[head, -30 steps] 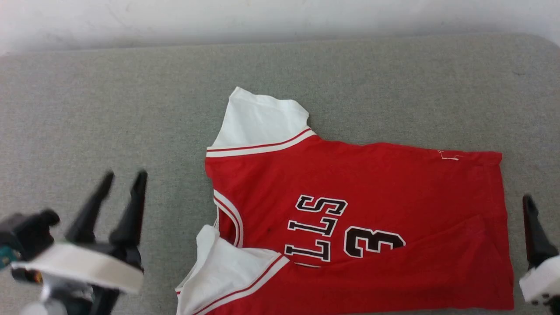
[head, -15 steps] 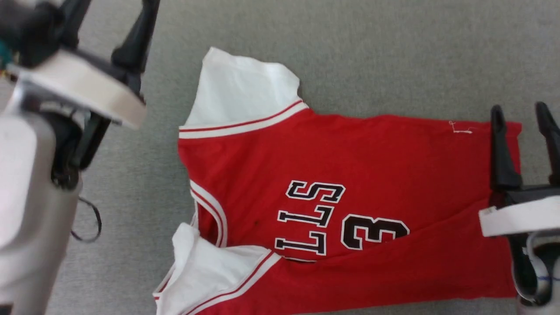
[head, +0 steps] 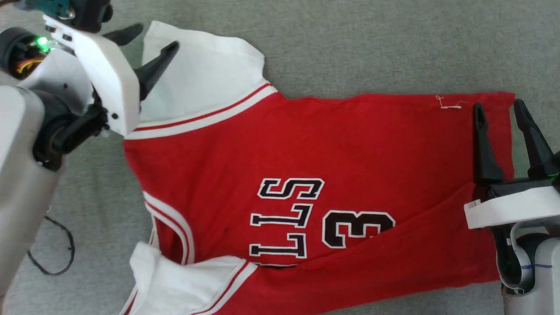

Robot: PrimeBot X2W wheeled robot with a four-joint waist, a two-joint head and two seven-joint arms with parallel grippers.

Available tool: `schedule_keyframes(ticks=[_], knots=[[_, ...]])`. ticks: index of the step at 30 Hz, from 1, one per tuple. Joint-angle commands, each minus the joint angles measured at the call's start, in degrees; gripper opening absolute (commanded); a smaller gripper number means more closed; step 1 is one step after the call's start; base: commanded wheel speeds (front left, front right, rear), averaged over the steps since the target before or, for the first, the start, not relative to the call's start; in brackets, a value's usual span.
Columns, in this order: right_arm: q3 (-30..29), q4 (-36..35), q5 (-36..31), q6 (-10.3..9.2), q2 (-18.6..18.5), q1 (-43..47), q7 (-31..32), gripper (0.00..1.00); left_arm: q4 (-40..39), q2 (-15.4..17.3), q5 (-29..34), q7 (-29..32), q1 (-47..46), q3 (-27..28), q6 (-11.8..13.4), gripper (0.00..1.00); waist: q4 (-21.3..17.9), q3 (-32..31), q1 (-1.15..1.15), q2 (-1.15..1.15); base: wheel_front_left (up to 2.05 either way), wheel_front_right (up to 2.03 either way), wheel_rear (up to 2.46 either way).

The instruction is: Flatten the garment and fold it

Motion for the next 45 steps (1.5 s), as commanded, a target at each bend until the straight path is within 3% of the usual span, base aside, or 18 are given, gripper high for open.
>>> schedule_keyframes(ticks=[1, 6, 7, 8, 14, 19, 22, 29, 33, 45], knots=[[0.0, 0.1, 0.5, -0.05, 0.0, -1.2, -0.5, 1.0, 1.1, 0.8, -1.1, 1.5, -1.2, -0.2, -0.4, 1.0, -1.6, 1.6, -0.01, 0.0, 0.0, 0.0, 0.0], [-0.6, 0.0, 0.7, -0.05, 0.0, -1.3, -0.8, 1.0, 3.9, 1.5, -2.9, 5.4, -2.3, -0.9, -0.4, 1.0, -2.2, 2.6, -0.01, 0.0, 0.0, 0.0, 0.0], [-0.7, 0.0, 0.7, -0.05, 0.0, -1.4, -0.8, 1.0, 3.7, 1.4, -3.4, 5.7, -2.4, -1.2, -0.4, 0.4, -2.2, 2.7, -0.01, 0.0, 0.0, 0.0, 0.0], [-0.9, 0.0, 0.6, -0.05, 0.0, -1.5, -0.8, 1.0, 3.2, 1.4, -4.0, 5.7, -2.5, -1.6, -0.4, 0.0, -2.2, 2.7, -0.01, 0.0, 0.0, 0.0, 0.0], [-1.6, -1.6, -2.0, -0.05, 0.0, -3.2, 1.2, 1.0, 1.0, 2.7, -5.7, 2.7, -2.1, -3.5, -0.4, 0.0, -1.4, 1.2, -0.01, 0.0, 0.0, 0.0, 0.0], [-2.4, -5.2, -3.3, -0.05, 0.0, -7.7, 8.1, 1.0, 0.8, 3.4, -5.9, -1.1, -1.4, -3.7, -0.4, 0.0, -0.6, -0.3, -0.01, 0.0, 0.0, 0.0, 0.0], [-3.8, -6.0, -2.9, -0.05, 0.0, -11.0, 15.6, 1.0, 1.0, 3.8, -5.9, -2.4, -1.0, -3.8, -0.4, 0.0, -0.4, -0.8, -0.01, 0.0, 0.0, 0.0, 0.0], [-6.6, -3.2, -2.4, -0.05, -2.1, -13.7, 40.4, 1.0, 1.5, 3.7, -6.2, -3.5, -0.6, -4.3, -0.4, 0.0, 0.9, -0.6, -0.01, 0.0, 0.0, 0.0, 0.0], [-6.5, -3.3, -0.7, -0.05, -4.5, -13.3, 48.9, 1.0, 1.6, 3.4, -6.3, -3.5, -0.9, -4.7, -0.4, 0.0, 1.5, 0.0, -0.01, 0.0, 0.0, 0.0, 0.0], [-5.4, 0.6, 7.1, -0.05, -4.2, -14.1, 57.5, 1.0, 1.5, 3.7, -6.9, -2.9, -2.3, -5.0, -0.4, 0.0, 1.8, 1.7, -0.01, 0.0, 0.0, 0.0, 0.0]])
